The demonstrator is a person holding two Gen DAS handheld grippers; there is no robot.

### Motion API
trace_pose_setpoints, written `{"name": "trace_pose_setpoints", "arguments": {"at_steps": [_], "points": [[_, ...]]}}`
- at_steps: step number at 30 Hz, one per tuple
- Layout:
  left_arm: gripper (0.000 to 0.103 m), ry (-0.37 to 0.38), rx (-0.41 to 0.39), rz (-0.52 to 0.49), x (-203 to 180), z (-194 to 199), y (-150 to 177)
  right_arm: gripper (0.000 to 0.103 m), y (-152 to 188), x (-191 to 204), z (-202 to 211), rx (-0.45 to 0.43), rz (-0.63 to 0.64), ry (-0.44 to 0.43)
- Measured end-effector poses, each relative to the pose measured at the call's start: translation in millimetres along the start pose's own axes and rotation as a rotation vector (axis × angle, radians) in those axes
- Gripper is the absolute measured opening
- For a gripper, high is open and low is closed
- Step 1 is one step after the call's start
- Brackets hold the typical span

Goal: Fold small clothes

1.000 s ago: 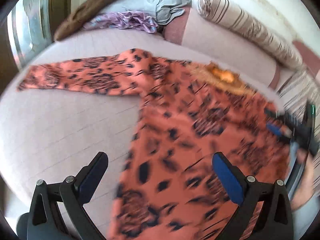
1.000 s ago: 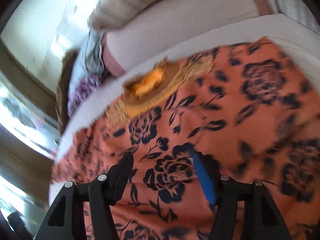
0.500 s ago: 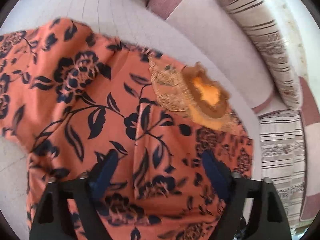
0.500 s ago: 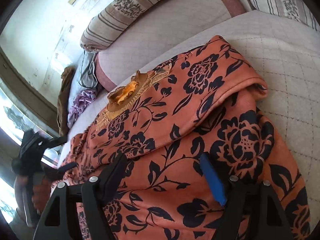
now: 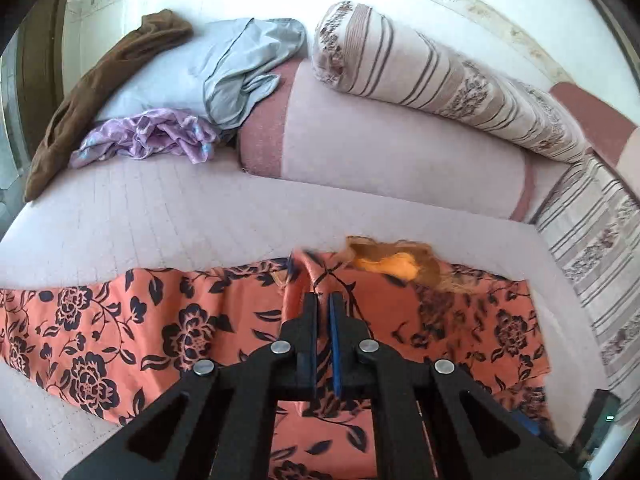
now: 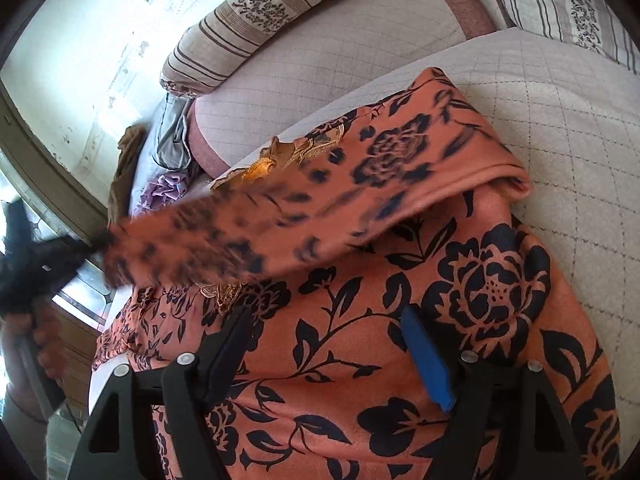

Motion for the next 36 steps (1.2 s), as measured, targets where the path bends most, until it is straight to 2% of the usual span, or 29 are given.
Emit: {"name": "trace_pose_setpoints", "arguments": {"at_steps": [2,4,6,7,15,19,21,23,25,26,27,28,30,32,33,34,35,36], "points": [[0.005,-0.056,0.129,0.056,22,-38,22,0.082,0,1,-1,0.001,0.003,0.002],[0.009,-0.119,0.305,0.102,46,-82,57,0.083,0,1,-1,0.002,0.014,0.005],[0.010,-0.091,0.222,0.083,49,-83,62,0.084,0,1,0,0.001,0.015,0.002],[0.010,-0.104,0.225,0.056,47,-81,63,0.084,-1,0,0,-0.002,0.011,-0.003],[0.008,-0.148,0.228,0.037,39,-75,54,0.085,0,0,1,-0.004,0.012,-0.010],[0.003,-0.200,0.193,0.050,54,-68,44,0.085,0,0,1,-0.004,0.014,-0.009],[0.003,-0.199,0.231,0.064,64,-74,50,0.085,0,-1,2,-0.005,0.010,-0.012],[0.003,-0.186,0.208,0.068,65,-67,47,0.088,0,2,0,-0.001,0.017,-0.013],[0.009,-0.175,0.194,0.091,63,-51,44,0.088,0,3,0,0.000,0.020,-0.013],[0.012,-0.140,0.168,0.105,57,-40,42,0.088,0,2,1,-0.002,0.012,-0.021],[0.024,-0.099,0.137,0.104,49,-26,40,0.088,-1,2,3,-0.002,0.004,-0.026],[0.042,-0.066,0.107,0.086,39,-15,38,0.088,-2,3,4,0.001,-0.003,-0.027],[0.061,-0.034,0.074,0.024,20,-3,40,0.087,-8,3,10,0.007,-0.054,-0.050],[0.061,-0.016,0.114,-0.017,8,-15,51,0.088,-24,5,25,-0.048,-0.078,-0.089],[0.061,-0.027,0.164,-0.018,9,-27,58,0.088,-37,6,34,-0.087,-0.064,-0.082],[0.060,-0.061,0.250,-0.013,13,-46,71,0.088,-53,5,41,-0.120,-0.048,-0.067],[0.060,-0.086,0.292,-0.008,17,-57,81,0.088,-61,3,42,-0.126,-0.051,-0.061],[0.062,-0.086,0.258,-0.014,16,-56,80,0.088,-75,-5,38,-0.122,-0.078,-0.059]]}}
Point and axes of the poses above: each gripper's, at about its wrist camera, not at the fingertips, and z roughly against the way its jaws point, x to its left, y to its underside, the point moved 6 cm from there along -z, roughly the way its jaws point, and after that the axes turned 4 degrees about z, right-handed, at the moved point
